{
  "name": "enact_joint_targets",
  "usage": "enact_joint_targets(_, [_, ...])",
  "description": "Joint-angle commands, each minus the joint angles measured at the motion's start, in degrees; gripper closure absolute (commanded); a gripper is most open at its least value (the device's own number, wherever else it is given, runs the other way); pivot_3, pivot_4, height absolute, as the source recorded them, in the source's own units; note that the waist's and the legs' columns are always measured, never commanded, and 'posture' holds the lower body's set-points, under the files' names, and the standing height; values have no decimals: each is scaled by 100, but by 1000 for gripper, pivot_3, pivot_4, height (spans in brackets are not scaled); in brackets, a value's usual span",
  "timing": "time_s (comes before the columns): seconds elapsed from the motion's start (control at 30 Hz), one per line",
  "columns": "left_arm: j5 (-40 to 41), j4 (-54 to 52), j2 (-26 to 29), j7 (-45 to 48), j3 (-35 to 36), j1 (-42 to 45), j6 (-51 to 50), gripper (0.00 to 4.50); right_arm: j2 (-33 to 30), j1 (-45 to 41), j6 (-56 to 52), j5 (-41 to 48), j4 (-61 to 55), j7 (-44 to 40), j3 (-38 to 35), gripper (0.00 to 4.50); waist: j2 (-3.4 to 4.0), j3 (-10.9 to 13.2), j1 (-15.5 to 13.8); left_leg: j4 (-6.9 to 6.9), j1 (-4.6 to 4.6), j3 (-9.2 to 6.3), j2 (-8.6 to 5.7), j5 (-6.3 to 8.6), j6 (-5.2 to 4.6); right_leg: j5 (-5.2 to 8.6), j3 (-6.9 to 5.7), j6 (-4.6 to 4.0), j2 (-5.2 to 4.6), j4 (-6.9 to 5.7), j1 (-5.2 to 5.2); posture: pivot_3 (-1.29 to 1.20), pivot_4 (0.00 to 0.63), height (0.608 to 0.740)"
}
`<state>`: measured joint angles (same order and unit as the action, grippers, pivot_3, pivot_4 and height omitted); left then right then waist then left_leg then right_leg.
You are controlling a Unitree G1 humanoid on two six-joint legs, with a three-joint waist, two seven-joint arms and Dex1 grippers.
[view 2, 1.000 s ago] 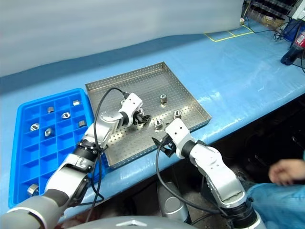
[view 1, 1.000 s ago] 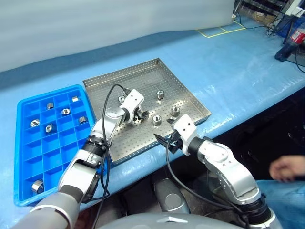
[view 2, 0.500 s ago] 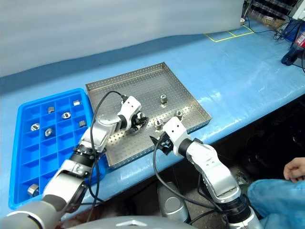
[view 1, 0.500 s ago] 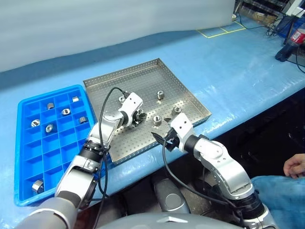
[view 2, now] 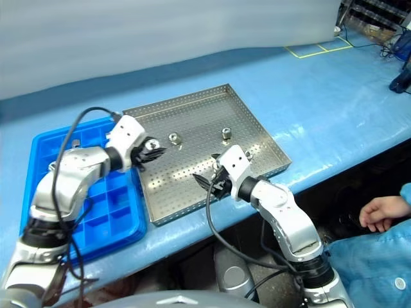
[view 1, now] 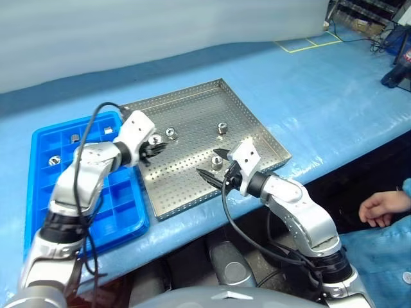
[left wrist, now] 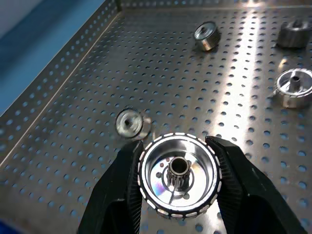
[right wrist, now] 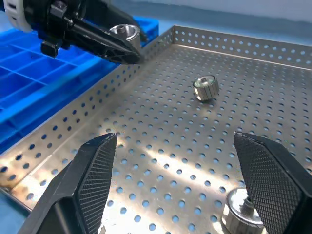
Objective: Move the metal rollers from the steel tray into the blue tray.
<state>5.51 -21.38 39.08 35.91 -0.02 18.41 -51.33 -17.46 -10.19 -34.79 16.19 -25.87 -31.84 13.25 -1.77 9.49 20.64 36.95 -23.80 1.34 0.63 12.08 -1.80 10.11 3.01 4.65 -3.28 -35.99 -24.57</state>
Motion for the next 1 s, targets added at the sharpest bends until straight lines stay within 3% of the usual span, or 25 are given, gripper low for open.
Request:
enact_joint_targets(0.03, [-78,-570,307,-181,561,-457,-273,2786,105,-34,191,382,-139,-244,-85,483,2,1,-138,-2,0,-2,0,0,0,2,-2,-3,0,-1,-1,-206,150,740])
enact_joint_targets(0.13, [-62,-802,405,-330,1084,-1072,-486,2786,122,-116,153,547,-116,-326,-146,483,0,1,-355,-2,-4,-3,-1,6,3,11,-11,-19,-11,3,-3,-184,150,740])
enact_joint_targets(0.43, [-33,-968,339,-644,1562,-1674,-621,2786,79,-271,84,503,20,-160,-151,483,-15,6,-897,3,-10,-12,-1,15,17,24,-45,-49,-30,2,-9,-171,150,740])
enact_joint_targets(0.97, [-286,-102,-174,-1667,1437,-1830,-193,2786,-53,-170,-54,273,85,308,-111,483,-14,4,-1057,4,-2,-6,6,13,14,15,-48,-74,-25,-3,-3,-185,150,740])
enact_joint_targets(1.0, [-238,-122,-257,-1695,1455,-1800,-144,2035,-59,-167,-62,250,90,324,-103,483,-13,4,-1056,5,-1,-6,7,13,14,15,-48,-74,-24,-4,-2,-185,150,740])
